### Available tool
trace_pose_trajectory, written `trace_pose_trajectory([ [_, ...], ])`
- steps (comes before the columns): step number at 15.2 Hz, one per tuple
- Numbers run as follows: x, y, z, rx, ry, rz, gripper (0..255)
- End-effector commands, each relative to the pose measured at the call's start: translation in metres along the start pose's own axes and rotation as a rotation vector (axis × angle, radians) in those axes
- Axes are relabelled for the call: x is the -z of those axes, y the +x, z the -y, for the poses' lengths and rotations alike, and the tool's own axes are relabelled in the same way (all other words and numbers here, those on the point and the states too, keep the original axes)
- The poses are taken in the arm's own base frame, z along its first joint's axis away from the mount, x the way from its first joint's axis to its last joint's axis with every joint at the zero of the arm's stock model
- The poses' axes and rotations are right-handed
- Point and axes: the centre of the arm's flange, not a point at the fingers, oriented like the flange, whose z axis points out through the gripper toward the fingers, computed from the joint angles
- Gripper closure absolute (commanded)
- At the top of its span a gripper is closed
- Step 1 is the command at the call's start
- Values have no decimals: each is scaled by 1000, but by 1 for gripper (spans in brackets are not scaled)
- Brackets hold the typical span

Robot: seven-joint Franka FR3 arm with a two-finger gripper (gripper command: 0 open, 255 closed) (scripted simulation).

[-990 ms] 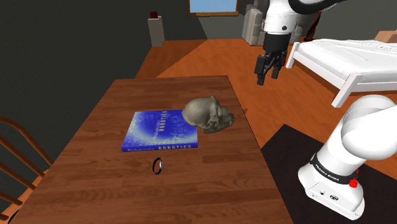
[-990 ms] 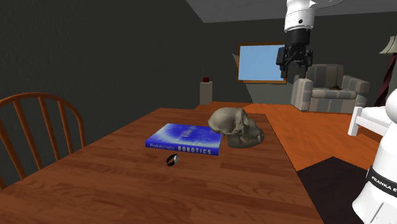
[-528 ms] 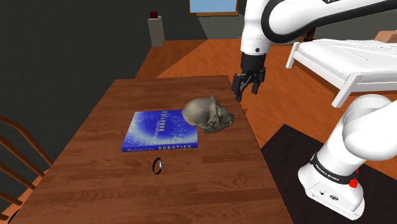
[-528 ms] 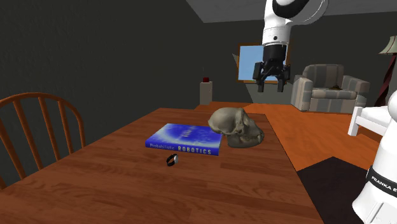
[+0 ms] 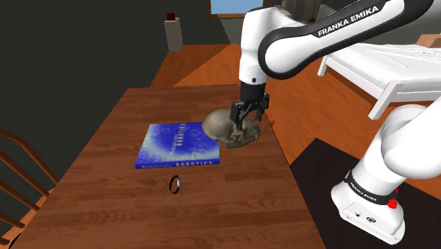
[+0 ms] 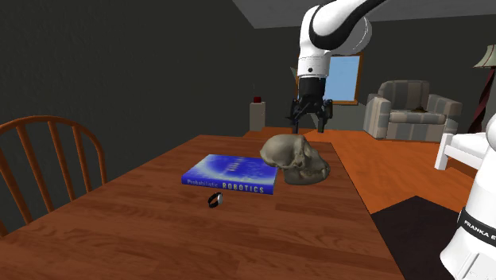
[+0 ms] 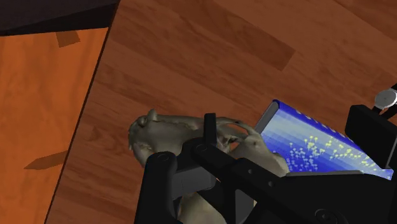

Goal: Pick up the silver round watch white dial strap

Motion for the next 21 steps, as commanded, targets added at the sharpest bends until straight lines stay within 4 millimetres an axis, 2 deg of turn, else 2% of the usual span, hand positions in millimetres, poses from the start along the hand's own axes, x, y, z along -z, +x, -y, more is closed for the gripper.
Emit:
trace_pose_trajectory([
  [1, -17, 9, 21, -7, 3, -5, 0],
  [21, -162, 98, 219, -63, 6, -56, 0],
])
